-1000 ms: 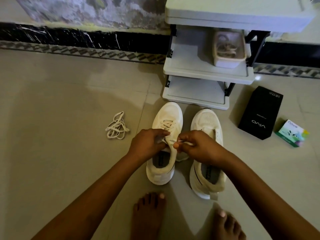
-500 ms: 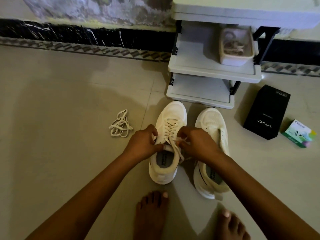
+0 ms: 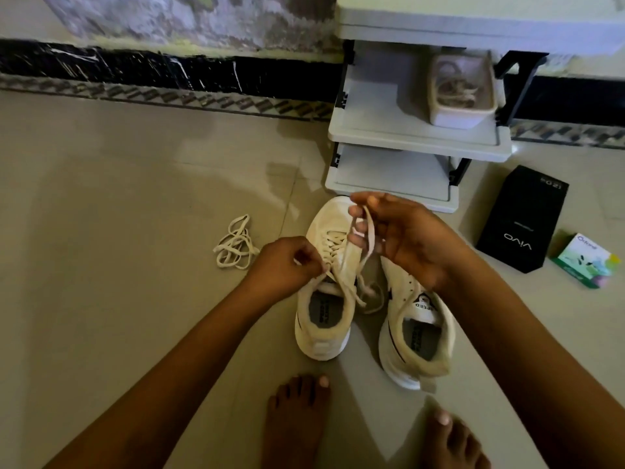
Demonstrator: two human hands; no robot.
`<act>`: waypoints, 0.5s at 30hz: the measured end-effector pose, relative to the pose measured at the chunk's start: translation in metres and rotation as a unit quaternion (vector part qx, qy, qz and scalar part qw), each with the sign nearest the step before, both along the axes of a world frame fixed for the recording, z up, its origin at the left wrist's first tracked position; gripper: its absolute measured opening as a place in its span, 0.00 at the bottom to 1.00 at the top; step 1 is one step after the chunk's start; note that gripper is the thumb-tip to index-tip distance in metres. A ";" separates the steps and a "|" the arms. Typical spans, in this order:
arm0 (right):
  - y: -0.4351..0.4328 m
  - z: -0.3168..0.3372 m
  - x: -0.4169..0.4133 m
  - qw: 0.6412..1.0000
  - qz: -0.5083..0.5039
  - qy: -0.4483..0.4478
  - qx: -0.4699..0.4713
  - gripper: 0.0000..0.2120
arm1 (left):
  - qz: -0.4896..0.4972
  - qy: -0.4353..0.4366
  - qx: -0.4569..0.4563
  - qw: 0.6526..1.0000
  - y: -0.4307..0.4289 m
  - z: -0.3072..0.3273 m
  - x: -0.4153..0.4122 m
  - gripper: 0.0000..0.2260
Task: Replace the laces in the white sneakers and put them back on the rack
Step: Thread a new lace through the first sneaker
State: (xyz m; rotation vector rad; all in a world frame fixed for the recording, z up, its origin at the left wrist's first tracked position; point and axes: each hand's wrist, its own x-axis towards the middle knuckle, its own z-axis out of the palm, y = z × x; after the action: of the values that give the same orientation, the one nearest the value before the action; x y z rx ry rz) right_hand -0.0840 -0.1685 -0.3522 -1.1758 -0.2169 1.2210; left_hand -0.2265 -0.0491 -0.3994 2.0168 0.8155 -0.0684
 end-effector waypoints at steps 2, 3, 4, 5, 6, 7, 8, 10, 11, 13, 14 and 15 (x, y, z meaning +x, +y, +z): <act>0.002 0.006 -0.001 0.996 -0.010 0.059 0.061 0.16 | -0.004 -0.053 -0.136 0.989 0.001 0.026 0.009 0.04; 0.004 0.007 -0.002 0.995 -0.019 0.071 0.069 0.19 | -0.030 -0.071 -0.194 0.978 0.003 0.039 0.016 0.06; 0.004 0.006 -0.004 0.994 -0.029 0.076 0.071 0.21 | -0.050 -0.080 -0.231 0.968 0.003 0.041 0.015 0.07; 0.005 0.005 -0.005 0.994 -0.041 0.077 0.071 0.21 | -0.066 -0.068 -0.258 0.961 -0.001 0.034 0.010 0.08; 0.005 0.003 -0.006 0.993 -0.052 0.079 0.072 0.21 | -0.049 -0.030 -0.252 0.966 -0.010 0.014 0.003 0.07; 0.004 0.001 -0.006 0.992 -0.063 0.079 0.072 0.19 | 0.015 0.045 -0.144 0.988 -0.013 -0.016 -0.021 0.06; 0.003 -0.001 -0.006 0.992 -0.074 0.075 0.069 0.17 | 0.066 0.158 -0.162 0.972 -0.028 -0.035 -0.053 0.11; 0.001 -0.005 -0.004 0.992 -0.093 0.063 0.053 0.13 | 0.044 0.213 -0.102 0.971 -0.087 -0.099 -0.092 0.28; 0.000 -0.006 -0.003 0.992 -0.100 0.062 0.048 0.12 | 0.039 0.195 -0.022 0.980 -0.106 -0.127 -0.102 0.33; 0.000 -0.008 -0.003 0.991 -0.103 0.067 0.044 0.11 | -0.003 0.199 0.046 0.979 -0.106 -0.132 -0.102 0.32; 0.001 -0.010 -0.003 0.992 -0.104 0.058 0.037 0.10 | -0.007 0.200 0.056 0.978 -0.112 -0.140 -0.107 0.30; 0.001 -0.012 -0.003 0.994 -0.104 0.027 0.017 0.09 | -0.006 0.168 0.046 0.985 -0.108 -0.137 -0.102 0.30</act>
State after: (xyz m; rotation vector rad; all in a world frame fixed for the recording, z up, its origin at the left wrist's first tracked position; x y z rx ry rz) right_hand -0.0866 -0.1677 -0.3642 -1.1057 -0.0711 1.0604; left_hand -0.3287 -0.1568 -0.5368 2.1284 1.0327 -0.3938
